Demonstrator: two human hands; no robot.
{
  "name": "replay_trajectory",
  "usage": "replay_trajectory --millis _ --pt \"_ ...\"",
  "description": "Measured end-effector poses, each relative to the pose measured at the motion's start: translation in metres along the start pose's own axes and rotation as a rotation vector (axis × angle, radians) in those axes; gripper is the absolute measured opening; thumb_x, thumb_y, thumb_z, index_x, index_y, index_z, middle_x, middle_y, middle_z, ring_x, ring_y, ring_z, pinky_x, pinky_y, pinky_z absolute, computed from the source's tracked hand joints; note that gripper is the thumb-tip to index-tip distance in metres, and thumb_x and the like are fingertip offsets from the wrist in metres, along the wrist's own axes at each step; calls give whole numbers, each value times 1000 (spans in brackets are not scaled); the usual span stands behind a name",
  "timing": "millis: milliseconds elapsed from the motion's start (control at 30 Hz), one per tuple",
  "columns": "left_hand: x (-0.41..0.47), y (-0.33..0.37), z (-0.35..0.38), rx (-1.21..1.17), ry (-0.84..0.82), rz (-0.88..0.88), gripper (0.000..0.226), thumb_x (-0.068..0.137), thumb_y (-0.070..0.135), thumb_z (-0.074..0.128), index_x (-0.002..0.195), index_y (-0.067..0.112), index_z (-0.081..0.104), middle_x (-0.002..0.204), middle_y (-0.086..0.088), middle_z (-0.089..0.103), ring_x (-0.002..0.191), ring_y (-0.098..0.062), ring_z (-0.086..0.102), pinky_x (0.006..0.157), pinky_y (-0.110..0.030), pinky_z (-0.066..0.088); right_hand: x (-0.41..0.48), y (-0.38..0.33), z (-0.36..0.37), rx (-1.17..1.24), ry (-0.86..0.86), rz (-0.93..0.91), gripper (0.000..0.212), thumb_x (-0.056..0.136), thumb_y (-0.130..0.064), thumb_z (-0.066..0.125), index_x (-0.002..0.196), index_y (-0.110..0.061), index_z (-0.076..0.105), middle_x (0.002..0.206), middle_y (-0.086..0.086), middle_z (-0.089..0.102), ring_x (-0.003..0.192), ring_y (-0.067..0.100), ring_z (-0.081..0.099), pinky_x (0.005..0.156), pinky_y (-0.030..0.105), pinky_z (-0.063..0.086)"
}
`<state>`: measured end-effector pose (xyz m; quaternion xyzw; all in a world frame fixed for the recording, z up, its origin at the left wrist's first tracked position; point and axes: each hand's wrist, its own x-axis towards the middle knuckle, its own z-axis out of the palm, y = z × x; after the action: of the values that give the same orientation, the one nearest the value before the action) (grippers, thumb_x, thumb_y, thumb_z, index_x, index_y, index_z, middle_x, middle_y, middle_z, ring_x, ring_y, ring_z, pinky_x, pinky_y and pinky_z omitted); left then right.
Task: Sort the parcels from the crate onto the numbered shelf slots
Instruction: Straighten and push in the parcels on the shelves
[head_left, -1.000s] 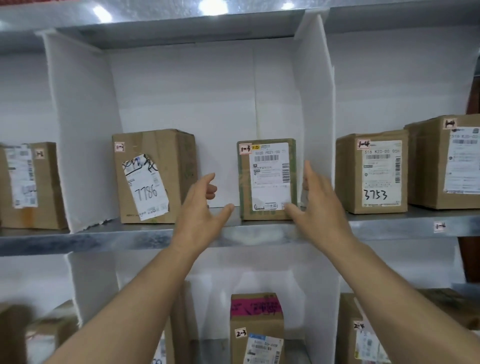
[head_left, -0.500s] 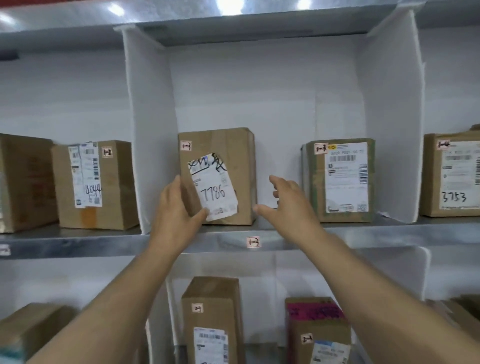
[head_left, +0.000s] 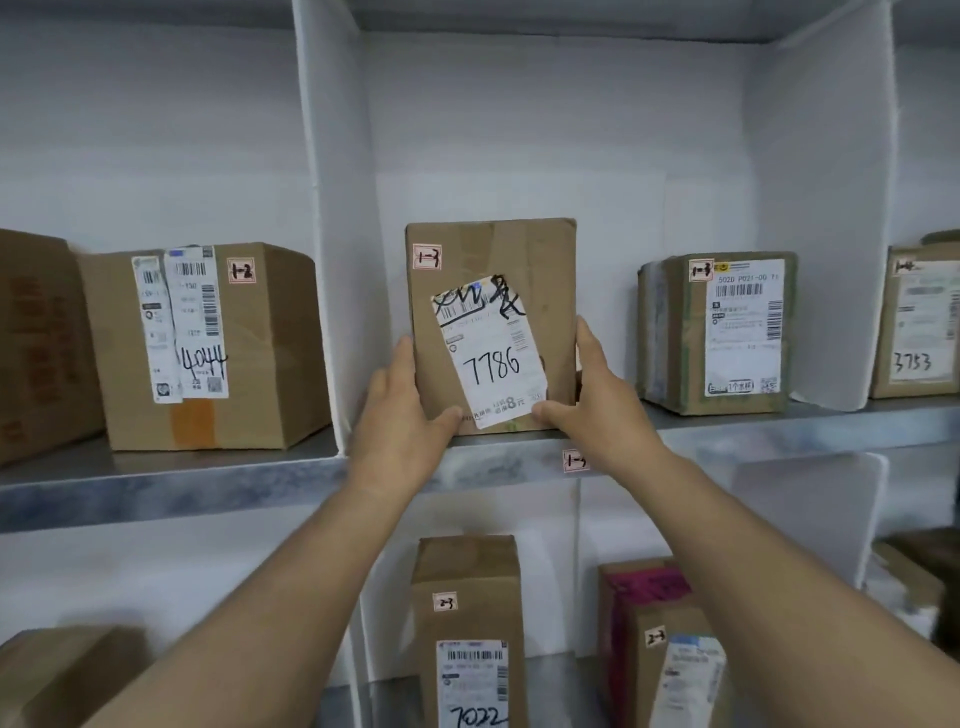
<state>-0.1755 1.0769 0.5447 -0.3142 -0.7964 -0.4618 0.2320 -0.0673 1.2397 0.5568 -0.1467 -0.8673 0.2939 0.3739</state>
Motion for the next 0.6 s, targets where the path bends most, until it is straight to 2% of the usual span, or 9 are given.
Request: replay_trajectory --millis 67,167,333,467,600 --pt "-4 2 2 40 10 37 100 79 27 74 150 40 4 133 -7 44 116 -28 52 95 -49 46 -3 3 -3 -11 19 -14 107 83 -24 72 149 -40 -11 115 6 63 97 26 61 88 41 50" --pt "-7 7 3 88 7 52 105 81 28 73 150 38 -5 130 -6 43 115 -27 52 95 -49 46 -6 6 -6 -33 20 -57 104 87 -24 69 148 -43 -13 121 8 61 94 26 60 86 38 49" --pt "-9 7 1 86 -6 62 106 81 26 73 150 38 -5 130 -6 43 115 -25 52 94 -47 47 -6 9 -5 -47 15 -92 101 88 -24 67 149 -41 -11 132 6 57 102 29 60 88 38 47" --pt "-8 7 -2 57 -3 58 106 80 22 75 150 41 -2 126 -3 46 112 -21 52 95 -45 47 -3 12 -5 -16 9 -79 101 86 -23 69 150 -41 -7 123 6 62 99 28 62 88 39 49" --pt "-5 8 -6 -27 -27 43 104 77 15 77 150 40 7 113 2 49 103 -15 54 94 -40 48 1 15 -9 50 -13 -61 99 83 -20 72 151 -38 3 114 0 64 95 19 61 82 30 46"
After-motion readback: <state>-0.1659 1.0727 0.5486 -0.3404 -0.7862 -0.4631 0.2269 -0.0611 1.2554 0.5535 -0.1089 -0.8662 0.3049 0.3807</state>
